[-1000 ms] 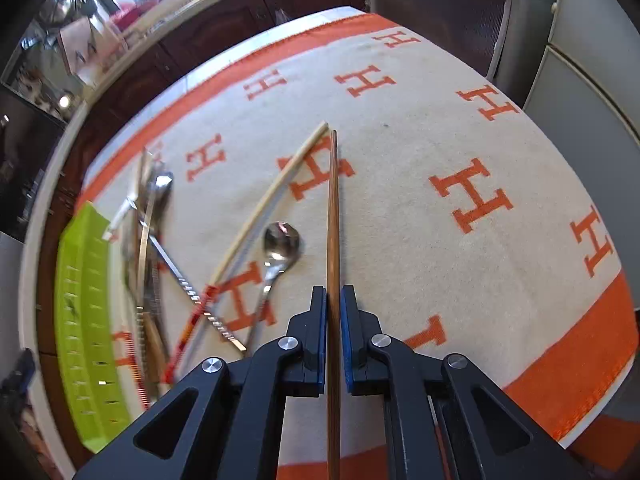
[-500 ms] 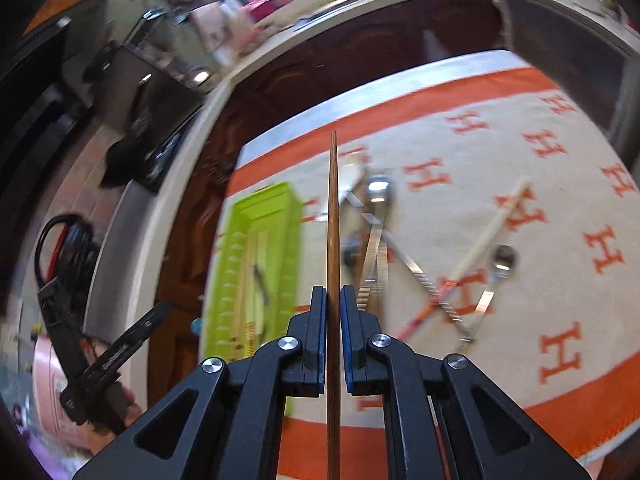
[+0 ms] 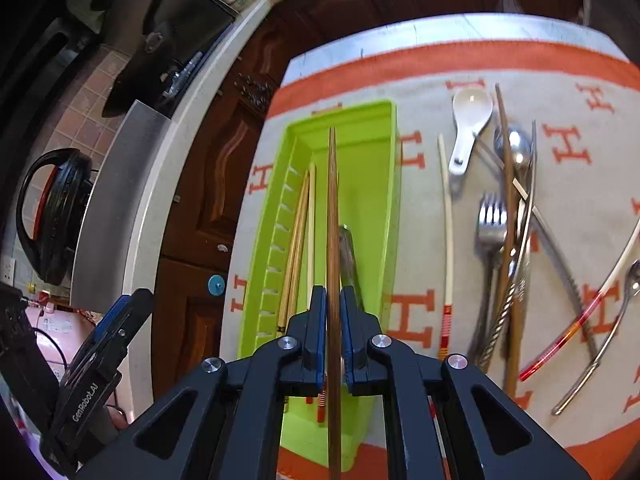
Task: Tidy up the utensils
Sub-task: 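Carry the brown chopstick over the green tray and open the right tool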
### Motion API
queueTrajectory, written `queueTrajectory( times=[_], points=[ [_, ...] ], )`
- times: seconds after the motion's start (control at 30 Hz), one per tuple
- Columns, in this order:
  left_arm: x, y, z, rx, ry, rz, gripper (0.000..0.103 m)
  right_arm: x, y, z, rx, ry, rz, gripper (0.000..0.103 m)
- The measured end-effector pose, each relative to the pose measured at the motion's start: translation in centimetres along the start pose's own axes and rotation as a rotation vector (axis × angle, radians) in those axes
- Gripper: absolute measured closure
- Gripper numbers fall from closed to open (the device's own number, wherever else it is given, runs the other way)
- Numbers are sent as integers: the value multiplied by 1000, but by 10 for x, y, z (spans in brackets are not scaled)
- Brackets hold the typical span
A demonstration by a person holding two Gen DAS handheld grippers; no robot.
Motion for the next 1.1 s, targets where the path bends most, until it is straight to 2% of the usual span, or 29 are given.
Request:
queueTrajectory(
  times=[0.1, 0.17, 0.5, 0.73, 1.1],
  points=[
    [-2, 1, 0, -8, 6, -20, 27, -10, -2, 3, 8, 29, 6, 91],
    [-3, 0, 1, -15, 12, -23, 27, -7, -3, 5, 14, 18, 2, 87],
    [0, -24, 1, -66, 30, -1, 27, 40, -33, 10, 39, -60, 15, 86],
    [3, -51, -1, -109, 46, 42, 27, 79, -83, 27, 45, -109, 69, 86],
    [-3, -126, -3, -208, 102, 147, 27, 122, -180, 39, -93, -180, 69, 86]
  ],
)
Point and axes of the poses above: each gripper's, at about its wrist camera, not at the fingertips, and x roughly against the way its jaws point, y to its left, z to its underside, the point moved 2 cm from there along -x, roughly the way its jaws point, and after that the axes turned 5 degrees about -x, right-handed, at the moved point
